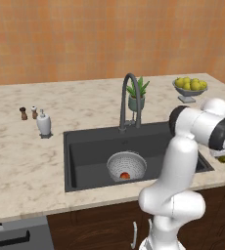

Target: Put the colander in the sink, put the kiwi, apple in the colander, and turn on the sink faucet and pour water over the colander.

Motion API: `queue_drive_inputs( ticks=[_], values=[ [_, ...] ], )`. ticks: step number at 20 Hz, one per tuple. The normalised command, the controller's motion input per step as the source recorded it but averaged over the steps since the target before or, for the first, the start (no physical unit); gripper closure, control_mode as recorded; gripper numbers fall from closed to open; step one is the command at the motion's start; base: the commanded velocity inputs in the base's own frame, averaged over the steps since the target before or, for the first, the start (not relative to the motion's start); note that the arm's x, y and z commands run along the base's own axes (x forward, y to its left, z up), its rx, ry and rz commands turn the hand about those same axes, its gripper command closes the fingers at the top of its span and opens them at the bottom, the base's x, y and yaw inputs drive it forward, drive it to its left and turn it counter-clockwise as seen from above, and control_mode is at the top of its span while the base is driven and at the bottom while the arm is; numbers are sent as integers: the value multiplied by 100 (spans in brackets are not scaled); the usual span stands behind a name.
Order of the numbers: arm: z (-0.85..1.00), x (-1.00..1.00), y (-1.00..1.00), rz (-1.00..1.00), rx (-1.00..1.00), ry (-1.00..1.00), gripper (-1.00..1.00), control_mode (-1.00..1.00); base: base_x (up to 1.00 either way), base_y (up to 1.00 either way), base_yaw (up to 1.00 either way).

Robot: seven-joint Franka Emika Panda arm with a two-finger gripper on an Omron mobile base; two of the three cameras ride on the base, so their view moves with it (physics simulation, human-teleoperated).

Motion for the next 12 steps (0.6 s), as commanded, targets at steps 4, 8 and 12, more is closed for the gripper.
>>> queue_drive_inputs(
  ticks=[4,8,12],
  values=[
    [63,-2,78,12,0,2,100,-100,0,0,0],
    [47,14,83,9,0,7,100,-100,0,0,0],
    [11,1,96,0,-5,0,100,-100,0,0,0]
  ],
)
